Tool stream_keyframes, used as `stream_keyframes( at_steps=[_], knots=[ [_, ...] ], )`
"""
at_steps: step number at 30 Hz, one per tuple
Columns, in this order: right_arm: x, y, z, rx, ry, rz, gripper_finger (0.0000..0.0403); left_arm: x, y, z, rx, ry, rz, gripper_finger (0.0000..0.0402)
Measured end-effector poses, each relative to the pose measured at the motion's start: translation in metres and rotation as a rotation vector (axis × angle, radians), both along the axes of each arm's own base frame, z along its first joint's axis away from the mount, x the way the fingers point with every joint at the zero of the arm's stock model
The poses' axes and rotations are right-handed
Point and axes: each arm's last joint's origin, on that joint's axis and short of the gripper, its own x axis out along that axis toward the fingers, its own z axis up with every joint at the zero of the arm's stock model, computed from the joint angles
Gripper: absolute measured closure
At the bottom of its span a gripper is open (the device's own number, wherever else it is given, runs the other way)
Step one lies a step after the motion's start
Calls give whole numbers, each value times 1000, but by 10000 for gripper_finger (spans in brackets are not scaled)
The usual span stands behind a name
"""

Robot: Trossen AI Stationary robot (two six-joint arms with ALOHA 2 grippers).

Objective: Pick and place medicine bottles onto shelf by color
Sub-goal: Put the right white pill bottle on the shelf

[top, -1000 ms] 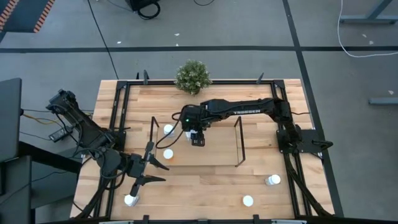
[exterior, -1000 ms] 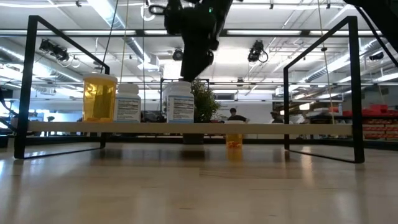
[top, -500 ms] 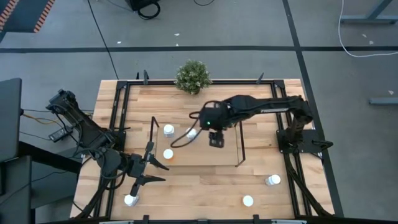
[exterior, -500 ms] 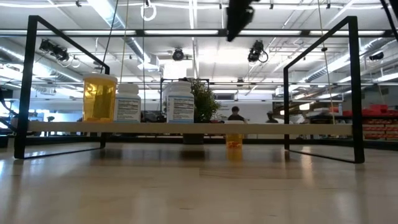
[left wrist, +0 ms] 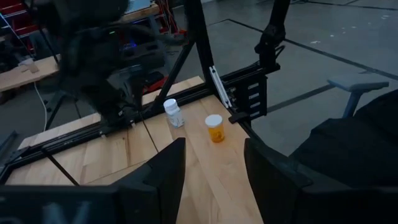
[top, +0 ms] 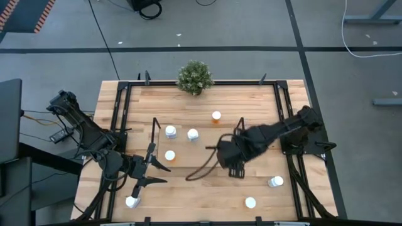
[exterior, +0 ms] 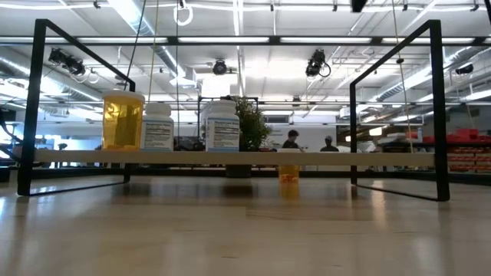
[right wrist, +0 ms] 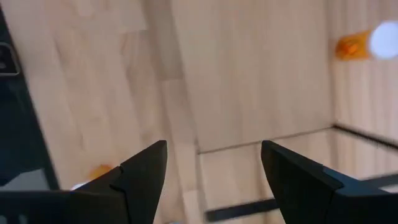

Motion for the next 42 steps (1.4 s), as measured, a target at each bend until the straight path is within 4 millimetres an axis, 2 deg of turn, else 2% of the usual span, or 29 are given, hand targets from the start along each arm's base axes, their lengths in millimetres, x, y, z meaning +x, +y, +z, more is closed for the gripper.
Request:
stream_keyframes(
  at_steps=[8,13,18,25,29,32,37,42],
  knots=[
    [-30,45,-10,-16,48,-75,134,0,0,0,-1,0,1,232],
    [-50,65,-14,-43,25,-135,134,0,0,0,-2,0,1,230],
    [-83,69,-24,-60,39,-233,134,0,0,0,-2,1,1,230],
    [-139,64,-32,-25,69,-402,134,0,0,0,-2,0,1,230],
    [-163,63,-43,21,97,-502,134,0,0,0,-1,1,1,228],
    [-172,66,-62,45,125,-520,134,0,0,0,-1,1,0,229],
    [-174,73,-90,107,157,-493,134,0,0,0,-1,1,1,228],
    [-175,74,-101,126,199,-457,134,0,0,0,-1,1,1,230]
  ],
)
